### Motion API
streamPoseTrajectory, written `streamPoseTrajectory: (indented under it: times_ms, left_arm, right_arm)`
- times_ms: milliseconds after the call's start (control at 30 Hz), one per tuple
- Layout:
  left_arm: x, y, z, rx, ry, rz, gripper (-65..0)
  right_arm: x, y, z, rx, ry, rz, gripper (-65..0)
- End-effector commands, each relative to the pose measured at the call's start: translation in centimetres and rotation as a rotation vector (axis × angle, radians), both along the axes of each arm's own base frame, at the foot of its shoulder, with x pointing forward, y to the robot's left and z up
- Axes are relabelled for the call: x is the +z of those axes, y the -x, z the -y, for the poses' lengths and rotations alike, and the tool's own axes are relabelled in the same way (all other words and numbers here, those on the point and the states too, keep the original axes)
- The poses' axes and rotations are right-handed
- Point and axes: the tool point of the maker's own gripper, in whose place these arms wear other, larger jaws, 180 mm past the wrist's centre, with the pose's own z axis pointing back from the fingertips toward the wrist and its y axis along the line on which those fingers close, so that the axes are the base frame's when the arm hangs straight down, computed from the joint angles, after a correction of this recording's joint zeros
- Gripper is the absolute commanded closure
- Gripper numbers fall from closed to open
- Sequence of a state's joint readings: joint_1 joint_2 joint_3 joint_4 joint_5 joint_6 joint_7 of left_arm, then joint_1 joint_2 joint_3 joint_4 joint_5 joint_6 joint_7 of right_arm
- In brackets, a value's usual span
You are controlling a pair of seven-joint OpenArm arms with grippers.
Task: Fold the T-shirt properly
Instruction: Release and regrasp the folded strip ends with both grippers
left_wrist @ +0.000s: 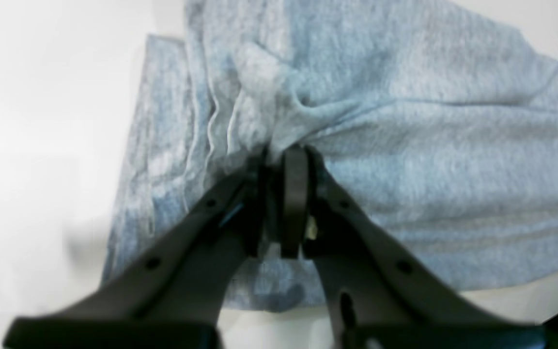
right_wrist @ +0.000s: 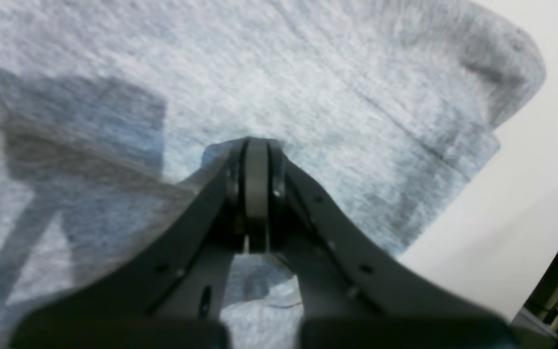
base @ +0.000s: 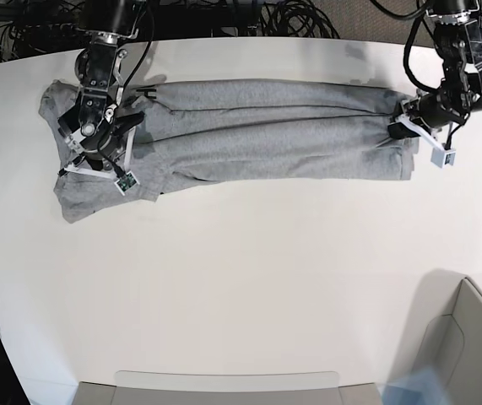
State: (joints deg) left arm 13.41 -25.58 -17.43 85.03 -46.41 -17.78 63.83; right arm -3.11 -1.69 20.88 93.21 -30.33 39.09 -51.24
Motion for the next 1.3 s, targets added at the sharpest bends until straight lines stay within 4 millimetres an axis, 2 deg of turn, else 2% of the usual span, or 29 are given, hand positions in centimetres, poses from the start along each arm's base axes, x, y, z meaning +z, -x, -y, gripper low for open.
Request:
streamPoseTrajectory:
  times_ms: [0, 133, 233, 300, 400, 600, 1267]
  left_arm:
    - [-0.6, 0.8, -1.0, 0.010, -0.040, -0.048, -6.4]
    - [-0.7, 0.9, -1.2, 0.016, -0.040, -0.052, -6.4]
    - [-0.3, 0.3, -1.0, 0.004, -0.038, -0.040, -6.8]
    - [1.3, -1.2, -0.7, -0.014, -0.051, 0.021, -9.5]
    - [4.8, -3.1, -0.8, -0.027, -0.090, 0.135, -14.4]
    - [9.3, -3.5, -1.8, -0.042, -0.158, 0.191, -16.3]
    - [9.9, -3.3, -0.8, -0.066, -0.157, 0.194, -16.6]
  right_arm:
    - [0.5, -0.7, 1.5, -0.005, 0.052, -0.012, 0.0]
    - [1.4, -3.0, 3.3, -0.059, 0.045, 0.013, 0.0]
    - [1.5, -3.3, 3.2, -0.059, 0.043, 0.019, 0.0]
    - [1.5, -3.3, 3.1, -0.057, 0.041, 0.019, 0.0]
    - [1.3, -3.0, 3.1, -0.057, 0.042, 0.013, 0.0]
    - [1.3, -2.9, 3.3, -0.061, 0.044, 0.010, 0.0]
    - [0.5, -1.8, 3.4, -0.060, 0.047, -0.016, 0.0]
